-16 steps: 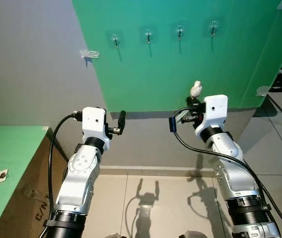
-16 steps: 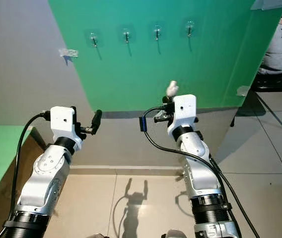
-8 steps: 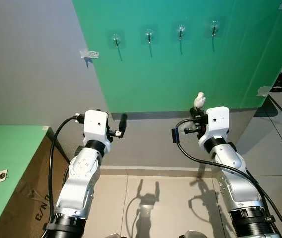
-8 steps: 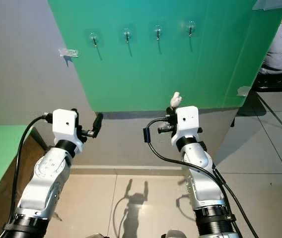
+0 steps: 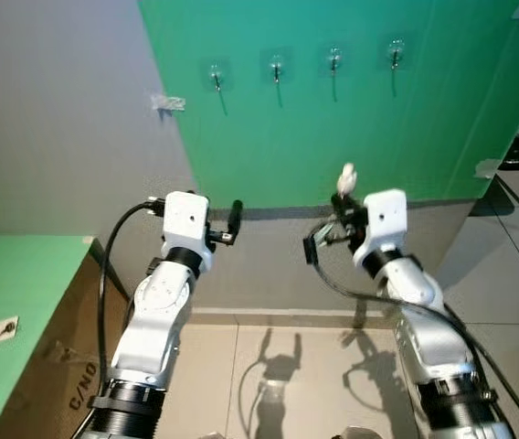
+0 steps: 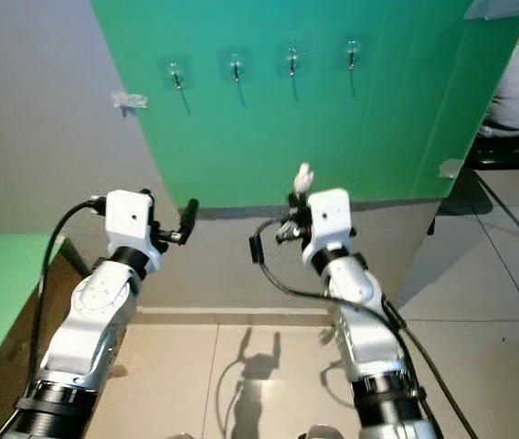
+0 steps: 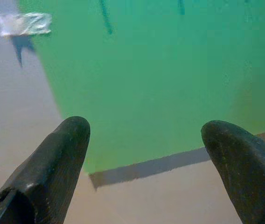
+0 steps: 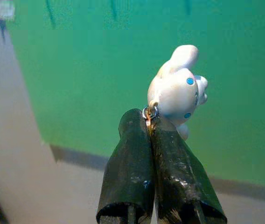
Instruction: Hang keys on a hook
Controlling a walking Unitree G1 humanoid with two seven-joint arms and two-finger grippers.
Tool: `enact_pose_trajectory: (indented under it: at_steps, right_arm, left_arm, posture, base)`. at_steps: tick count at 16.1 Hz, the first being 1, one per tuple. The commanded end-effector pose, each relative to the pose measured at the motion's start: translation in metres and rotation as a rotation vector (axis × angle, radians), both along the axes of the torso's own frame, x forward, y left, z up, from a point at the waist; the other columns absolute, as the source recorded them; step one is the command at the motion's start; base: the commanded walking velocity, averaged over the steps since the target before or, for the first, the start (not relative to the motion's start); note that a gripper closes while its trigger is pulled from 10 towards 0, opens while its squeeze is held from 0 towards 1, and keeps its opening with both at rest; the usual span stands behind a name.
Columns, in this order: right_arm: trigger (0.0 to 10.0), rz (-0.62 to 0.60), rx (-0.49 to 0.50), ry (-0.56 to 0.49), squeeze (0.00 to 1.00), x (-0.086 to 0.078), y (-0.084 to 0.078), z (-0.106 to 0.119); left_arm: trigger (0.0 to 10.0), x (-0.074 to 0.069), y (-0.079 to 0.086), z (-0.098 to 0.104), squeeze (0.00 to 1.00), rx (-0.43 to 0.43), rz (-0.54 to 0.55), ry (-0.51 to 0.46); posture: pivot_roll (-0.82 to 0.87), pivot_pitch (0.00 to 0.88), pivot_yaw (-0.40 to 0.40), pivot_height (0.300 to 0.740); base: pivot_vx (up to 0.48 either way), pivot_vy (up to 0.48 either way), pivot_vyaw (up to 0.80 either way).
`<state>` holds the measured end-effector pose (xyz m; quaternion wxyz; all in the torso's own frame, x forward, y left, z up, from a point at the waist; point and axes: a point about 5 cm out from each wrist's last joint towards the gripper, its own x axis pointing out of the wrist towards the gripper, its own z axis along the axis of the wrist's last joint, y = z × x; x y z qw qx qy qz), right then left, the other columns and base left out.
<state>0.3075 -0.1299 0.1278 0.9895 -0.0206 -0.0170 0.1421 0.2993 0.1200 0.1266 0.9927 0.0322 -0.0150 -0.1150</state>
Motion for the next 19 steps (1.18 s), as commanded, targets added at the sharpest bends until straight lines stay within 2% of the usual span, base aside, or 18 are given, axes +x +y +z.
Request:
enact_pose_trajectory:
  at_steps: [1, 4, 5, 6, 8, 9, 10, 13, 15, 19]
  right_arm:
    - [0.0, 0.018, 0.030, -0.056, 0.00, 0.003, 0.004, 0.015]
    - [0.0, -0.045, 0.041, -0.033, 0.00, -0.002, -0.011, 0.004]
    - [0.0, -0.087, 0.025, 0.016, 0.00, -0.014, -0.025, -0.012]
    - [0.0, -0.105, 0.014, 0.040, 0.00, -0.022, -0.032, -0.021]
    - [0.0, -0.117, -0.003, 0.046, 0.00, -0.032, -0.036, -0.027]
    - [0.0, -0.130, 0.008, 0.056, 0.00, -0.035, -0.038, -0.030]
    - [0.0, -0.139, 0.012, 0.065, 0.00, -0.038, -0.041, -0.033]
    - [0.0, -0.137, 0.007, 0.070, 0.00, -0.042, -0.042, -0.035]
    - [0.0, -0.129, 0.006, 0.067, 0.00, -0.041, -0.041, -0.034]
    - [0.0, -0.109, 0.007, 0.059, 0.00, -0.040, -0.035, -0.033]
  left_arm:
    - [10.0, 0.003, 0.000, 0.005, 1.00, 0.019, -0.004, -0.019]
    - [10.0, 0.003, 0.011, 0.001, 1.00, -0.024, 0.063, 0.007]
    - [10.0, -0.003, 0.024, -0.008, 1.00, -0.028, 0.105, 0.033]
    - [10.0, -0.006, 0.031, -0.015, 1.00, -0.031, 0.141, 0.063]
    - [10.0, -0.011, 0.039, -0.025, 1.00, -0.066, 0.181, 0.109]
    - [10.0, -0.014, 0.043, -0.028, 1.00, -0.058, 0.186, 0.110]
    - [10.0, -0.020, 0.046, -0.033, 1.00, -0.068, 0.190, 0.113]
    - [10.0, -0.034, 0.043, -0.042, 1.00, -0.051, 0.157, 0.106]
    - [10.0, -0.032, 0.034, -0.037, 1.00, -0.041, 0.126, 0.077]
    - [10.0, -0.032, 0.034, -0.033, 1.00, -0.064, 0.127, 0.048]
  posture:
    - [-0.22, 0.000, 0.132, 0.736]
    - [-0.22, 0.000, 0.128, 0.736]
    - [-0.22, 0.000, 0.129, 0.736]
    - [-0.22, 0.000, 0.129, 0.736]
    - [-0.22, 0.000, 0.131, 0.736]
    - [-0.22, 0.000, 0.132, 0.736]
    - [-0.22, 0.000, 0.133, 0.736]
    - [-0.22, 0.000, 0.134, 0.736]
    - [-0.22, 0.000, 0.131, 0.736]
    - [-0.22, 0.000, 0.134, 0.736]
  base:
    - [0.450, 0.000, 0.00]
    - [0.450, 0.000, 0.00]
    - [0.439, 0.000, 0.00]
    - [0.337, 0.000, 0.00]
    - [0.000, 0.000, 0.00]
    - [0.000, 0.000, 0.00]
    - [0.000, 0.000, 0.00]
    - [0.000, 0.000, 0.00]
    - [0.000, 0.000, 0.00]
    - [0.334, 0.321, 0.00]
